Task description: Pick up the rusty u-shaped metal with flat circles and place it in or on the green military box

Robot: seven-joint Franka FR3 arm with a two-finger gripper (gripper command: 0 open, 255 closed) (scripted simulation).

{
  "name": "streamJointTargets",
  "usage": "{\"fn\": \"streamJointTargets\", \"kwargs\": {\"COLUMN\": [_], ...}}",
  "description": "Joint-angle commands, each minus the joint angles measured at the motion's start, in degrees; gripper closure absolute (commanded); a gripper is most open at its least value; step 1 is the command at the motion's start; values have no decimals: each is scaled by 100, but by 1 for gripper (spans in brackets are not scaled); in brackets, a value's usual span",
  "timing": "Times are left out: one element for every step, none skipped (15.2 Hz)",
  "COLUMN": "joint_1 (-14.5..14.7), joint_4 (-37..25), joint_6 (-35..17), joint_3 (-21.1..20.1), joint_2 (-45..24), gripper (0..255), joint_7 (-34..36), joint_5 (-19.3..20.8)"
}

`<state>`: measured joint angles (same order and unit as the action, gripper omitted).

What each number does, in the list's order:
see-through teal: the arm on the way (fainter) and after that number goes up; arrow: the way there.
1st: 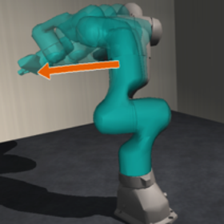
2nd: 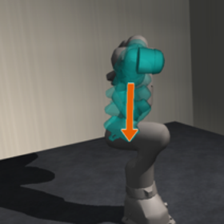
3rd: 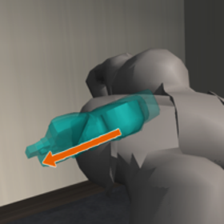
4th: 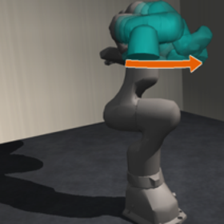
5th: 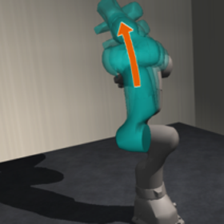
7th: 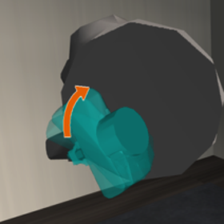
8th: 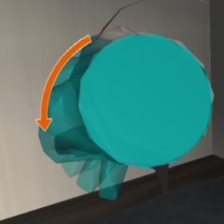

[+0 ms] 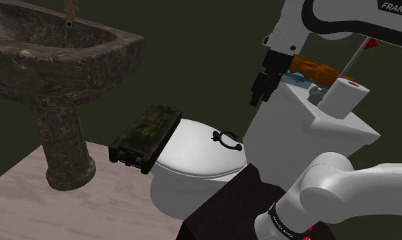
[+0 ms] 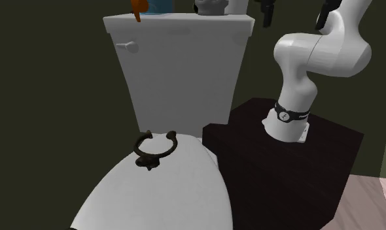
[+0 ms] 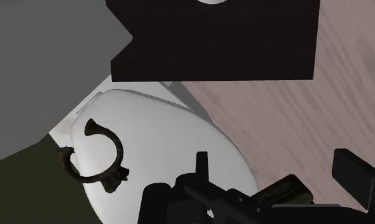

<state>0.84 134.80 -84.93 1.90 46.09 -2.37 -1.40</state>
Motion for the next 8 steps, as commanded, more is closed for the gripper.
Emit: {"fn": "streamJointTargets", "kwargs": {"joint_1": [0, -28, -56, -83, -112, -140, -168, -193], "joint_4": [0, 119, 232, 337, 436, 527, 611, 688], "joint_6": [0, -171, -343, -518, -694, -873, -1053, -1234], "joint_3": [0, 76, 153, 230, 308, 386, 465, 546], "joint_2": [0, -52, -113, -182, -261, -348, -445, -550], "gripper": [0, 0, 0, 0, 0, 0, 0, 0], "joint_7": [0, -73, -146, -218, -290, -363, -435, -507], "joint_5": [0, 44, 87, 129, 169, 208, 245, 280]}}
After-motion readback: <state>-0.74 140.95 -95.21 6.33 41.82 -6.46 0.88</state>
